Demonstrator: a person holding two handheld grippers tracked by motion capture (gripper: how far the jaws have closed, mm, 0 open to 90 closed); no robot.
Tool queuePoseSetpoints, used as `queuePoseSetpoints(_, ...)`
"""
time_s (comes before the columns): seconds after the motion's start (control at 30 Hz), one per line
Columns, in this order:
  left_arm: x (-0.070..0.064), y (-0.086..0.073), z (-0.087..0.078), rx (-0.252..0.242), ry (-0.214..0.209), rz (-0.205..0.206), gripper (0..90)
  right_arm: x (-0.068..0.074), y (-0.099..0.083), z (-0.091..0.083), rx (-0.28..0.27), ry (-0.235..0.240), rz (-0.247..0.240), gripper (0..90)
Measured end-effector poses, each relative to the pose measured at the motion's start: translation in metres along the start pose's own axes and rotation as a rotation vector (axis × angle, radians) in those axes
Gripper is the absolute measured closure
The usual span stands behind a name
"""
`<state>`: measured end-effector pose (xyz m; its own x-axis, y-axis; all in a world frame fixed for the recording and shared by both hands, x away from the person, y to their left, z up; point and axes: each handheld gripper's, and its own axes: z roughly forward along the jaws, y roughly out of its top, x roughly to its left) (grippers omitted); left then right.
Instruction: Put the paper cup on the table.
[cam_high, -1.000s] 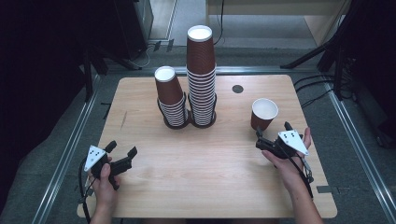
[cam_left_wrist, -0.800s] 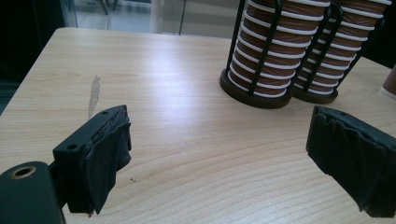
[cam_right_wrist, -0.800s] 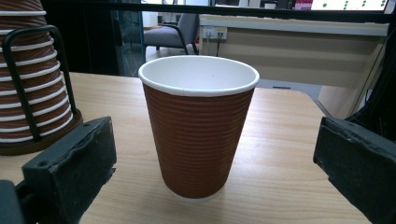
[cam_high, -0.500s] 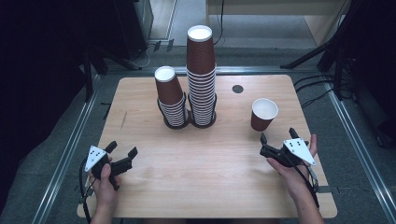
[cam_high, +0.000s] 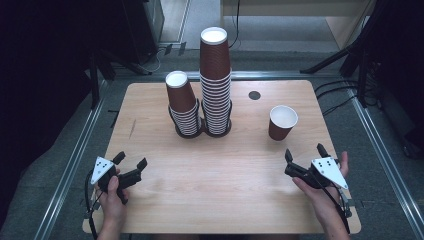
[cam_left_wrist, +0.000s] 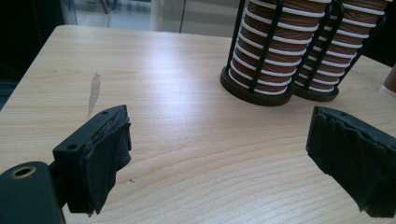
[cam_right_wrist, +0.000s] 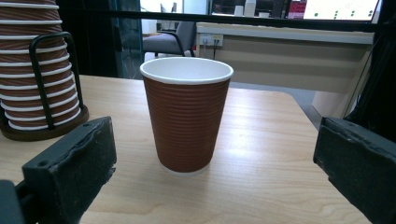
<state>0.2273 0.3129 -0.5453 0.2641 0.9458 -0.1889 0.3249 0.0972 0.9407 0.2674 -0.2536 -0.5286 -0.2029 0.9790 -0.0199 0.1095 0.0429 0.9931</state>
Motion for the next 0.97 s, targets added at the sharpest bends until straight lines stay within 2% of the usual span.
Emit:
queuePoseSetpoints(0.57, 0.0, -0.003, 0.0, -0.008, -0.004, 0.006, 7.3, -0.018, -0.013, -0.029, 0.013, -0.035, 0.005, 0.0)
queuePoseSetpoints(0.83, 0.0, -0.004, 0.0, -0.018, -0.016, 0.002, 7.3, -0.028, -0.021, -0.047, 0.019, -0.06, 0.026, 0.0)
queuePoseSetpoints(0.97, -0.001, -0.005, 0.001, -0.02, -0.018, 0.006, 7.3, -0.033, -0.022, -0.05, 0.025, -0.07, 0.034, 0.0)
